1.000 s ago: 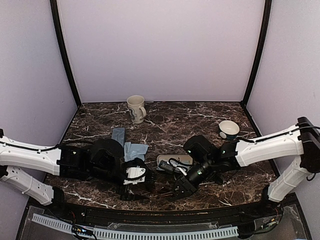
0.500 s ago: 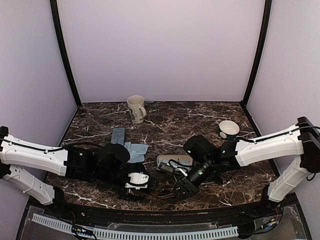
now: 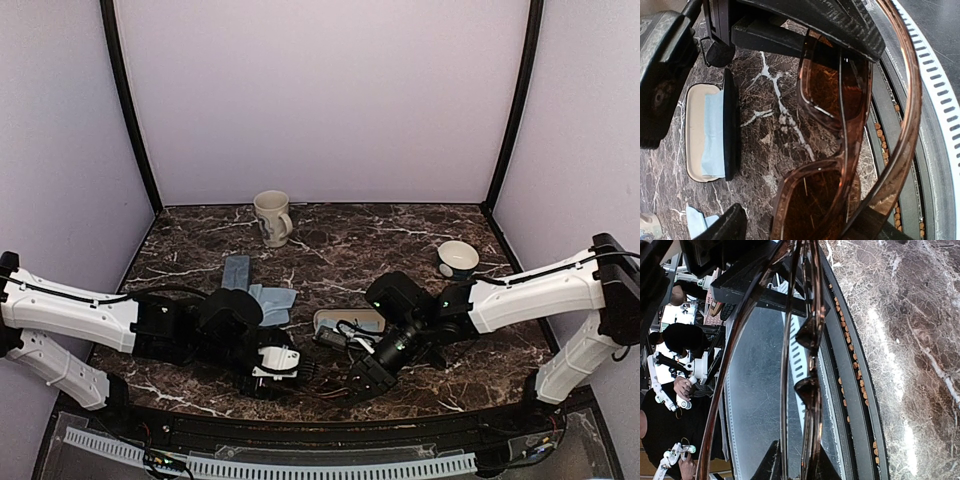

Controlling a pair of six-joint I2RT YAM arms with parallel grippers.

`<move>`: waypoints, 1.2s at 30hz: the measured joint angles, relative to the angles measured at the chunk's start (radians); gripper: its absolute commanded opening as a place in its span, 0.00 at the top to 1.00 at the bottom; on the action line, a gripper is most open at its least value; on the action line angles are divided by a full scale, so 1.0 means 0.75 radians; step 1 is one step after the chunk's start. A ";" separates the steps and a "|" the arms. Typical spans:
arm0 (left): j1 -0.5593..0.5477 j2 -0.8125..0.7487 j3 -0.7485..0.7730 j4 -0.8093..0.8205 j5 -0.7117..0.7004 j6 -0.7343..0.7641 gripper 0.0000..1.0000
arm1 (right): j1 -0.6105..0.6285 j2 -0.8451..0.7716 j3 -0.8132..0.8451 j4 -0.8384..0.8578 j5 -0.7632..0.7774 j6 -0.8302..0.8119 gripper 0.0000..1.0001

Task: Organize the sunglasses
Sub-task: Pass from the right arm to the left

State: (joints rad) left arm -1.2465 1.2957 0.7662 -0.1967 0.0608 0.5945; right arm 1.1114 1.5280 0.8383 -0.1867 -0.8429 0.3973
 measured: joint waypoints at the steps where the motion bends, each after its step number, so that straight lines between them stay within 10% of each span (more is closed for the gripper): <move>1: -0.004 0.000 0.000 0.000 -0.002 -0.001 0.35 | 0.000 0.000 0.000 0.000 0.000 0.000 0.83; 10: -0.017 -0.003 0.000 -0.015 0.004 -0.010 0.56 | -0.011 0.006 0.000 0.010 -0.013 0.005 0.78; 36: -0.019 -0.047 0.001 -0.061 0.070 -0.323 0.66 | -0.067 -0.089 -0.001 -0.110 0.044 -0.107 0.15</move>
State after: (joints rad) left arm -1.2606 1.2606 0.7666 -0.2420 0.1131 0.3523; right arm 1.0611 1.4616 0.8375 -0.2695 -0.8101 0.3172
